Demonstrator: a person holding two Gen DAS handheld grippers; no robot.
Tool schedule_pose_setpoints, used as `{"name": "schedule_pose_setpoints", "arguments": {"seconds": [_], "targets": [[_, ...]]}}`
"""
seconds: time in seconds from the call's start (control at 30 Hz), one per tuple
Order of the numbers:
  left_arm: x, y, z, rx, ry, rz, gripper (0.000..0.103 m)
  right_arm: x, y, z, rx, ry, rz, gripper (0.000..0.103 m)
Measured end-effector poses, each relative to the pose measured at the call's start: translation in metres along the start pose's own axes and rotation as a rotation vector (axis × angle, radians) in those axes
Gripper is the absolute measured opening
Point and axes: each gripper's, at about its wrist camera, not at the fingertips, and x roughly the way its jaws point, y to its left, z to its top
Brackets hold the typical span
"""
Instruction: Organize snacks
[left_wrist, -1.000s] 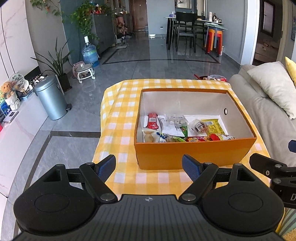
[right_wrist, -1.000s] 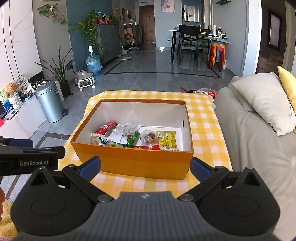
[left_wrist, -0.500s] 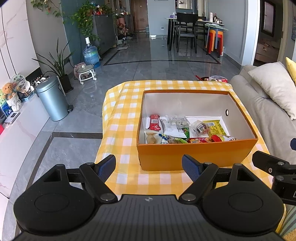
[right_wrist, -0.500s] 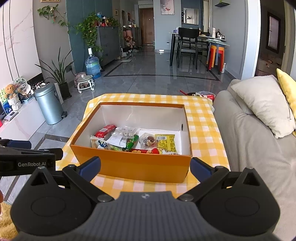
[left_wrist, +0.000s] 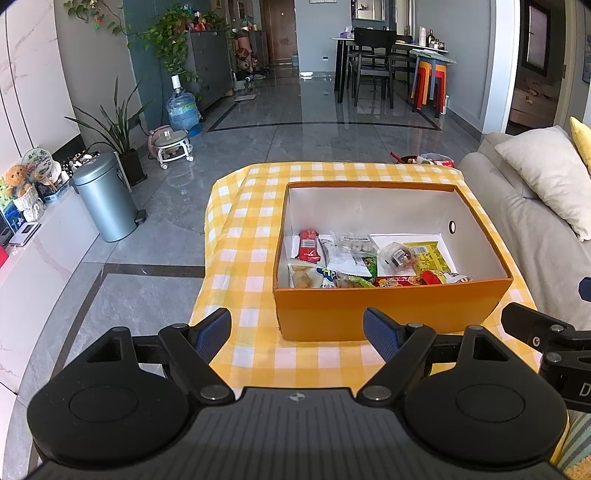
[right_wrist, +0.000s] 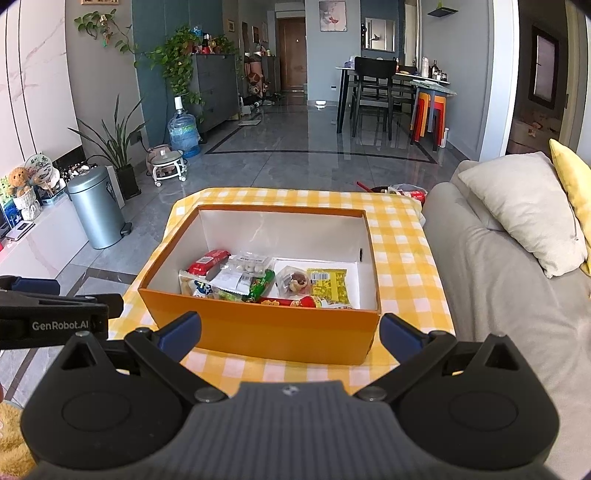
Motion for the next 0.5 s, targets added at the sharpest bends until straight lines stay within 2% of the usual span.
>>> {"name": "schedule_pose_setpoints", "arguments": {"seconds": [0.5], "targets": [[-0.0050, -0.0034, -0.0021, 0.008, 0.002, 0.005, 0.095, 0.0014, 0.0011, -0.0028, 0.013, 0.007, -0.004, 0.099]]}}
